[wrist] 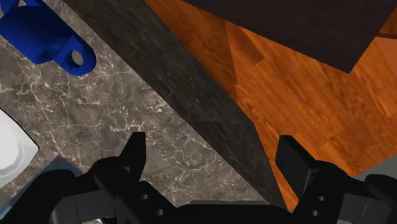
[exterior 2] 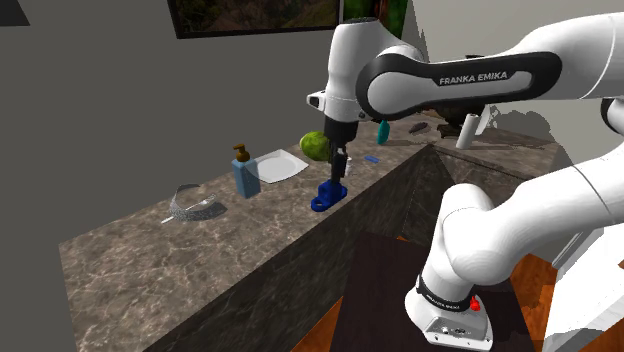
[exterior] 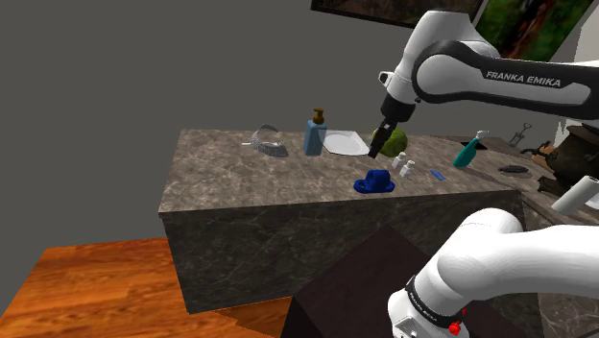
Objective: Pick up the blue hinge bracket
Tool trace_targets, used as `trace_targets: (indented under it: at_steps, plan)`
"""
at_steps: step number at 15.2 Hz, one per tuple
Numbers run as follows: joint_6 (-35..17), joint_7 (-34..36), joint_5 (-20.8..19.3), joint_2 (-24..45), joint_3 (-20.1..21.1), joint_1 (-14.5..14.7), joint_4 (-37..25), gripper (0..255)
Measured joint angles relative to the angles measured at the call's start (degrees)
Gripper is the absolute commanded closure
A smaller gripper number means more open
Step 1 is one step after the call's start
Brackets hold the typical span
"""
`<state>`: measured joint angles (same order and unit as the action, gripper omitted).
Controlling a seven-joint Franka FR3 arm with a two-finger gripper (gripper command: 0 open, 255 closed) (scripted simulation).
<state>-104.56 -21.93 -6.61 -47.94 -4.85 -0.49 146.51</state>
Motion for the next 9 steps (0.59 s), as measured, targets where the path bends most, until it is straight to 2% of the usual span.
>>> trace_targets:
  at_steps: [4,9]
  plan:
    - [-4.48,-6.82,-4.49,0.70,-4.48,-1.39,4.08,0]
    - [-11.49,-15.38,-10.35,5.44,-10.73,-3.28,6.22,0]
